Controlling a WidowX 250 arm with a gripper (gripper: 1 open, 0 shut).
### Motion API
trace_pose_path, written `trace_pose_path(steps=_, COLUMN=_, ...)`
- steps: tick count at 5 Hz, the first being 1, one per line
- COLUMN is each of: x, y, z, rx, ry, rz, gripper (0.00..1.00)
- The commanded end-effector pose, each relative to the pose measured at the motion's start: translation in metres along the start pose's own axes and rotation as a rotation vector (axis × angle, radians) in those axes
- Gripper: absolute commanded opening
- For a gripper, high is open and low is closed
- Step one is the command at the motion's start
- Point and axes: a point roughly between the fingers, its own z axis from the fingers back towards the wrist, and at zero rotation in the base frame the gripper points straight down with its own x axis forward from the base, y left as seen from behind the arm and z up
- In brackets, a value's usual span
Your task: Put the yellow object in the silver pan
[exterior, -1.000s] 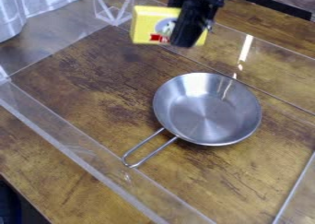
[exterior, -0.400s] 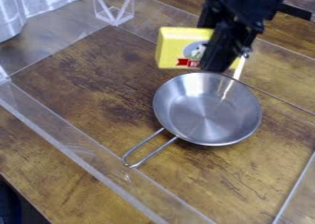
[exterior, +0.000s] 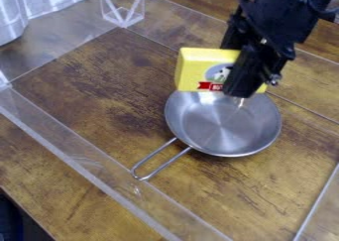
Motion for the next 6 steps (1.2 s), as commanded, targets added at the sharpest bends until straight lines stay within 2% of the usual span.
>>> trace_pose_path(steps=1, x=-0.005, y=-0.011, z=0.026, rx=0.036, ry=-0.094, rz=-0.008, gripper=0.00)
trace_pose_path(steps=2, x=0.000, y=-0.014, z=0.017, rx=0.026, ry=-0.099, rz=-0.016, gripper=0.00)
trace_pose_path(steps=6, x=0.018, y=0.001, z=-0.019, rx=-0.011, ry=-0.118, rz=-0.015, gripper=0.00)
